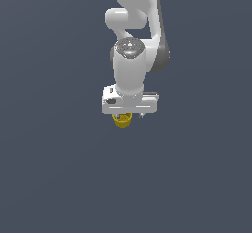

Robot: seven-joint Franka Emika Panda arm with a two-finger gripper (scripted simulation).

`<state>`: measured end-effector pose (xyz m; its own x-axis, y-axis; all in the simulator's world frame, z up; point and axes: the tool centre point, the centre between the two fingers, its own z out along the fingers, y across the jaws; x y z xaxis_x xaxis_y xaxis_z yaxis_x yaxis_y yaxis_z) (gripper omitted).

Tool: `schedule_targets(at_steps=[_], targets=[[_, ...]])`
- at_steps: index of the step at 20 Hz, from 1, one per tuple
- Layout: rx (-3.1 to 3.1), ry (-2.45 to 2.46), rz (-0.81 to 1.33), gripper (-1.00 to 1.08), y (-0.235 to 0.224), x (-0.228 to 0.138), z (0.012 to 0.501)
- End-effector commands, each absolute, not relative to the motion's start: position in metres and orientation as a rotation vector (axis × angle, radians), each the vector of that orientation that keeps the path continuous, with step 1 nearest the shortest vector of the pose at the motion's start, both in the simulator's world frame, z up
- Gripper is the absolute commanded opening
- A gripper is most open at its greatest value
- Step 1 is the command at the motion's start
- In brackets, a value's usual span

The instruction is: Pick up the object and move it to a goal position.

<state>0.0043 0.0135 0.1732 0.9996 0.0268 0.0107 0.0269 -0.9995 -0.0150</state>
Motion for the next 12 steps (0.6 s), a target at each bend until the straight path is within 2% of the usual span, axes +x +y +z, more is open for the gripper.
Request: schedule_targets(at_steps=[1, 12], targets=[[-3.126, -0.042, -0.016, 0.28, 0.0135, 0.0043, 0.1732], [-3.131, -0.045, -0.037, 0.28, 0.0119, 0.0087, 0.1796]])
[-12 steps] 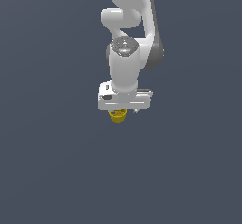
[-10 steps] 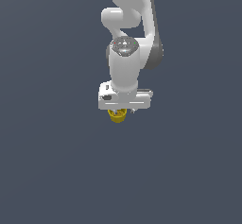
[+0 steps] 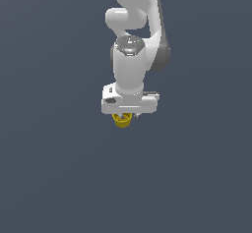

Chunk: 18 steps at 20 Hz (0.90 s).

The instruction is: Pick up the object and move it to a goal position.

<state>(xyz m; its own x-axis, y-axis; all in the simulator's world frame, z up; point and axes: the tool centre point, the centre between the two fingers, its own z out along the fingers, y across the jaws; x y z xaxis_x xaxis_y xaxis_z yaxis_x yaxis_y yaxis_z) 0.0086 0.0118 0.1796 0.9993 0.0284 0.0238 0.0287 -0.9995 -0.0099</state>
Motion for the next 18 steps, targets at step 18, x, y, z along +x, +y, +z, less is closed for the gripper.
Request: schedule_targets(at_steps=[18], targets=[[-2.989, 0.523, 0.005, 0.28, 0.007, -0.023, 0.151]])
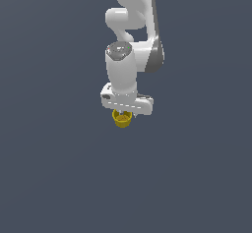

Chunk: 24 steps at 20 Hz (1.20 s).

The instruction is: Pick up the object and move it to a goal position.

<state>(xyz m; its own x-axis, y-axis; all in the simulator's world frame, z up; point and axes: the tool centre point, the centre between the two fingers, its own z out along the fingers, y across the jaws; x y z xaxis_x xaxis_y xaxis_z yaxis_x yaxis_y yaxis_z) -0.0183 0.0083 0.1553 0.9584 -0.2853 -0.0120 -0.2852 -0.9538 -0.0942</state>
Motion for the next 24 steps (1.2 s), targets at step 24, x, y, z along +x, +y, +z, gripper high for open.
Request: schedule_targets(at_steps=[24], targets=[[-2.323, 1.770, 0.152, 0.28, -0.023, -0.111, 0.093]])
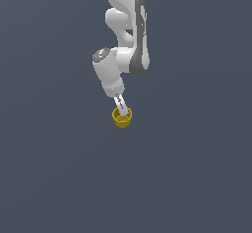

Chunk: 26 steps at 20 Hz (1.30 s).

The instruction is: Pick up the object and move it to a goal position.

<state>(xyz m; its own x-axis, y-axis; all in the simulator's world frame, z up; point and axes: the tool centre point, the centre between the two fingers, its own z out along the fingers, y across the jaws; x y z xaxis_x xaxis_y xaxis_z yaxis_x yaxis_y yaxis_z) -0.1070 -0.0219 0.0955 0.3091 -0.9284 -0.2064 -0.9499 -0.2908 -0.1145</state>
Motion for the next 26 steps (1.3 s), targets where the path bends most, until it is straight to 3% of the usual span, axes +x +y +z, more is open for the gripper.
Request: schedule_targets(at_steps=[1, 25, 26], targets=[[-2.304, 1.794, 0.155, 0.28, -0.024, -0.113, 0.092], [-2.232, 1.881, 0.166, 0.28, -0.021, -0.120, 0.059], [-2.232, 1.881, 0.166, -1.00, -0.021, -0.120, 0.059]])
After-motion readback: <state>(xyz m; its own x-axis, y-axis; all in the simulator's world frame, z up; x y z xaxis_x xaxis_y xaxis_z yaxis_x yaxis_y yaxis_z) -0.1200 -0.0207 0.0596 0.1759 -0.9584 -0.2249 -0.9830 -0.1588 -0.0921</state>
